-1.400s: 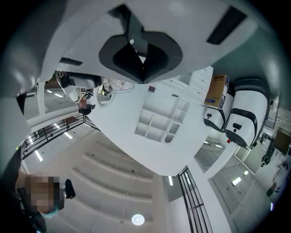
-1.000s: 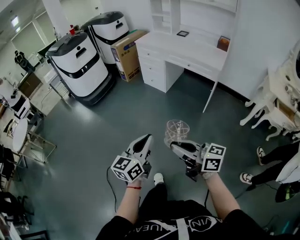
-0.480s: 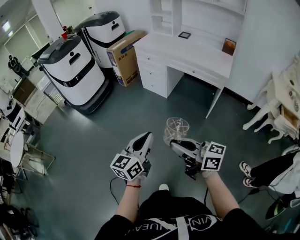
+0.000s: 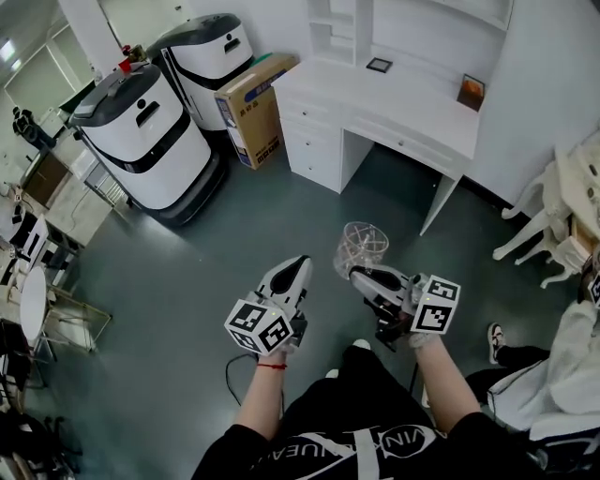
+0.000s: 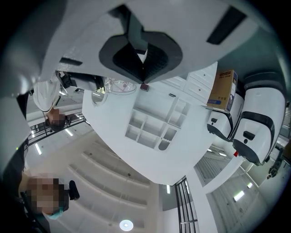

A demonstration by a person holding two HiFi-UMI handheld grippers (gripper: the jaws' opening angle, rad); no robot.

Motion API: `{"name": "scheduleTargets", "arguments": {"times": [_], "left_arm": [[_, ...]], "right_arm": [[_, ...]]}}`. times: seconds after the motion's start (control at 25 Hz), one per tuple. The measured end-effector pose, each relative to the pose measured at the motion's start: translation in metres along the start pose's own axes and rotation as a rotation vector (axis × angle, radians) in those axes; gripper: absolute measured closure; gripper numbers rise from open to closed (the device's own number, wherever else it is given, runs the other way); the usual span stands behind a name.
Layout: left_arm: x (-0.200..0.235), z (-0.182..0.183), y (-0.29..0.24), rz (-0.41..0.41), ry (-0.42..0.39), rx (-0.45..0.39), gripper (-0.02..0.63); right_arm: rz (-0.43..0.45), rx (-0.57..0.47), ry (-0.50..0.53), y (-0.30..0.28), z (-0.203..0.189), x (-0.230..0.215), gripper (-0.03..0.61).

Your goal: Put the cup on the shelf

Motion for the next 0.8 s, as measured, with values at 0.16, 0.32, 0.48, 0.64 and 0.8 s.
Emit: {"name": "scheduleTargets", "arguments": {"times": [0.16,0.32,0.48,0.64,0.8], "left_arm": [[0.018,-0.004,-0.01,0.012,0.014,-0.002,0.608],[0.039,-0.004,-0.026,0.025,0.02,0.002,0.609],[0.064,0.002,-0.055,0.025,0.014,0.009,0.609],[0.082,0.008,-0.084,0.01,0.006,0.019,0.609],[0.097,0.011,-0.11,0.002,-0.004,0.018,0.608]], "right_arm": [[-0.01,0.003,-0.01,-0.013,0.009,-0.022,0.558],[-0.004,0.007,-0.02,-0.028,0.023,-0.041,0.558],[0.009,0.006,-0.021,-0.043,0.049,-0.065,0.558],[0.004,0.003,-0.015,-0.053,0.071,-0.087,0.558],[0.005,0.006,-0.006,-0.059,0.086,-0.106,0.558]]}}
Point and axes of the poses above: the fingertips, and each gripper's own axes: y backward along the fingers, x to its left, z out of its top, the point moved 9 cm from there along y, backward along the fingers, and after that the axes turned 13 degrees about -y, right-handed, at the moved point
